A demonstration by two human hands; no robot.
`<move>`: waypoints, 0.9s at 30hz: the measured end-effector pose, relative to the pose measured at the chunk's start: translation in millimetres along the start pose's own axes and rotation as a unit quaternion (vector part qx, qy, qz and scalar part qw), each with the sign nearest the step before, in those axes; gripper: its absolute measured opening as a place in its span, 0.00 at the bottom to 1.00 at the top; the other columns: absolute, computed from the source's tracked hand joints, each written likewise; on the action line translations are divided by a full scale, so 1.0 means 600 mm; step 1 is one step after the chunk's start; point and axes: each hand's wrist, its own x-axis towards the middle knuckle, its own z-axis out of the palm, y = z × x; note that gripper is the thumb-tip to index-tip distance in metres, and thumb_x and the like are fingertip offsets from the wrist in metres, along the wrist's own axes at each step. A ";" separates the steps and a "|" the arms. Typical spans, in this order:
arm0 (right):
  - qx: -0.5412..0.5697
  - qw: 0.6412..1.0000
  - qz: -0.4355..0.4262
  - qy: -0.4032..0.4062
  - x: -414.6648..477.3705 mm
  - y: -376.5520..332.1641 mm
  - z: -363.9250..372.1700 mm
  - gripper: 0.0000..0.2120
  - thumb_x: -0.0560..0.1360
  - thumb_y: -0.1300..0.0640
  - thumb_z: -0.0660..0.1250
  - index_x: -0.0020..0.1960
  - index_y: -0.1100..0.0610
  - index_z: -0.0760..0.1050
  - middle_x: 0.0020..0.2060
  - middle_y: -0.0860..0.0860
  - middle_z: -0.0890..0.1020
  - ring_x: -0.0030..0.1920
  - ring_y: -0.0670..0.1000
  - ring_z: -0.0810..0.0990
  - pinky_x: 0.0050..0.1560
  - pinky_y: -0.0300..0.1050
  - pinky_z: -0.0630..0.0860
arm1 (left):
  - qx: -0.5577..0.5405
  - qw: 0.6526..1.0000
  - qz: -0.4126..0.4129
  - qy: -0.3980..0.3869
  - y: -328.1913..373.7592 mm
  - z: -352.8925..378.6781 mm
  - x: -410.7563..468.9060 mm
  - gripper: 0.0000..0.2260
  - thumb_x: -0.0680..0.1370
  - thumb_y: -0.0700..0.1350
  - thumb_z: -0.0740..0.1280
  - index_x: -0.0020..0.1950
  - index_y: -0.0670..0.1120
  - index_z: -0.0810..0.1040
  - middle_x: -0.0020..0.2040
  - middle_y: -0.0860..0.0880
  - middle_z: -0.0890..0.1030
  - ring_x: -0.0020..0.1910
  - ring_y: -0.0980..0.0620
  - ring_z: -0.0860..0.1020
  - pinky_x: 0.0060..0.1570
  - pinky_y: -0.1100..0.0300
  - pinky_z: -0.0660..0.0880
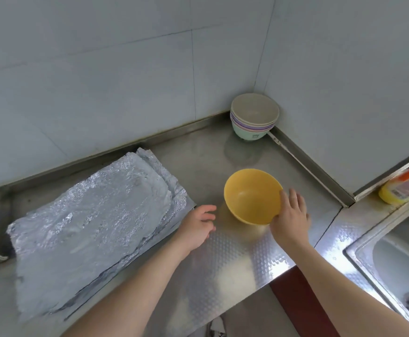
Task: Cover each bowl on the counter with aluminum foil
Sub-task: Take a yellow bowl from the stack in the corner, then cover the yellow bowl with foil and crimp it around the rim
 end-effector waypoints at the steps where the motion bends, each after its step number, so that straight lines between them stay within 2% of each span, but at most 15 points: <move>1: -0.018 0.999 -0.024 0.014 0.003 -0.009 -0.006 0.30 0.74 0.65 0.59 0.75 0.56 0.59 0.76 0.55 0.58 0.76 0.57 0.52 0.66 0.61 0.60 | 0.007 1.000 0.010 0.016 0.005 -0.014 -0.001 0.19 0.78 0.33 0.56 0.64 0.49 0.74 0.59 0.48 0.78 0.44 0.54 0.79 0.43 0.65 0.75; 3: -0.008 0.995 -0.082 0.050 0.005 -0.034 -0.024 0.31 0.71 0.68 0.62 0.73 0.56 0.64 0.75 0.55 0.63 0.75 0.57 0.57 0.62 0.62 0.62 | 0.028 0.998 0.028 0.039 0.011 -0.037 -0.001 0.16 0.78 0.33 0.58 0.58 0.49 0.78 0.53 0.49 0.80 0.43 0.54 0.79 0.41 0.66 0.73; 5: 0.033 0.986 -0.149 0.070 0.005 -0.069 -0.030 0.29 0.68 0.69 0.63 0.68 0.59 0.71 0.70 0.56 0.70 0.70 0.61 0.65 0.58 0.63 0.67 | 0.067 0.994 0.044 0.077 0.009 -0.067 -0.007 0.15 0.76 0.33 0.61 0.53 0.50 0.80 0.51 0.51 0.81 0.48 0.53 0.79 0.44 0.67 0.73; 7: 0.076 0.975 -0.200 0.065 0.002 -0.113 -0.028 0.26 0.68 0.69 0.63 0.66 0.61 0.73 0.67 0.57 0.74 0.65 0.64 0.70 0.56 0.61 0.72 | 0.158 0.980 0.055 0.112 0.000 -0.102 -0.018 0.15 0.76 0.34 0.61 0.55 0.49 0.80 0.54 0.52 0.81 0.54 0.54 0.78 0.51 0.67 0.71; 9: 0.124 0.972 -0.200 0.022 -0.008 -0.163 -0.013 0.23 0.71 0.68 0.64 0.66 0.61 0.73 0.65 0.58 0.75 0.63 0.63 0.72 0.59 0.55 0.70 | 0.269 0.952 0.059 0.133 -0.022 -0.143 -0.032 0.16 0.76 0.36 0.60 0.59 0.49 0.79 0.60 0.52 0.78 0.60 0.53 0.75 0.56 0.65 0.69; 11: 0.181 0.969 -0.159 -0.047 -0.022 -0.208 0.009 0.21 0.73 0.65 0.64 0.65 0.60 0.73 0.61 0.56 0.75 0.61 0.59 0.72 0.58 0.49 0.69 | 0.348 0.926 0.043 0.142 -0.054 -0.187 -0.047 0.17 0.76 0.38 0.60 0.63 0.50 0.77 0.64 0.51 0.75 0.63 0.51 0.72 0.59 0.62 0.68; 14: 0.230 0.954 -0.089 -0.169 -0.049 -0.266 0.052 0.14 0.75 0.57 0.65 0.60 0.55 0.73 0.53 0.54 0.75 0.53 0.54 0.72 0.50 0.43 0.65 | 0.407 0.905 0.006 0.121 -0.115 -0.241 -0.065 0.19 0.76 0.42 0.61 0.67 0.51 0.73 0.69 0.51 0.72 0.68 0.50 0.68 0.64 0.58 0.68; 17: 0.266 0.931 -0.006 -0.249 -0.076 -0.325 0.101 0.23 0.76 0.50 0.67 0.67 0.55 0.68 0.50 0.51 0.75 0.51 0.53 0.75 0.48 0.42 0.67 | 0.469 0.880 -0.052 0.057 -0.173 -0.282 -0.082 0.26 0.78 0.51 0.63 0.75 0.54 0.61 0.77 0.49 0.59 0.75 0.46 0.55 0.68 0.50 0.65; 20: 0.301 0.911 0.110 -0.259 -0.086 -0.357 0.145 0.27 0.74 0.48 0.69 0.66 0.60 0.66 0.49 0.52 0.75 0.49 0.54 0.75 0.47 0.43 0.69 | 0.513 0.856 -0.071 0.016 -0.212 -0.300 -0.091 0.32 0.77 0.57 0.63 0.77 0.57 0.52 0.79 0.49 0.47 0.77 0.44 0.45 0.69 0.40 0.62; 23: 0.319 0.888 0.232 -0.235 -0.099 -0.371 0.194 0.33 0.71 0.48 0.72 0.66 0.67 0.65 0.53 0.59 0.77 0.51 0.58 0.77 0.44 0.45 0.70 | 0.518 0.853 -0.055 -0.005 -0.243 -0.310 -0.096 0.35 0.75 0.58 0.65 0.76 0.60 0.50 0.79 0.52 0.44 0.77 0.45 0.44 0.69 0.38 0.60; 25: 0.362 0.865 0.283 -0.204 -0.108 -0.377 0.213 0.33 0.67 0.48 0.72 0.63 0.68 0.68 0.48 0.58 0.77 0.49 0.59 0.78 0.43 0.48 0.72 | 0.497 0.867 -0.043 -0.009 -0.246 -0.317 -0.090 0.34 0.74 0.59 0.66 0.76 0.61 0.52 0.78 0.53 0.47 0.77 0.46 0.48 0.68 0.39 0.63; 27: 0.410 0.835 0.318 -0.183 -0.111 -0.389 0.225 0.35 0.63 0.46 0.72 0.61 0.66 0.68 0.44 0.57 0.75 0.44 0.58 0.76 0.42 0.51 0.73 | 0.467 0.884 -0.018 0.019 -0.231 -0.336 -0.075 0.30 0.74 0.59 0.65 0.75 0.59 0.58 0.76 0.51 0.58 0.74 0.46 0.56 0.66 0.45 0.66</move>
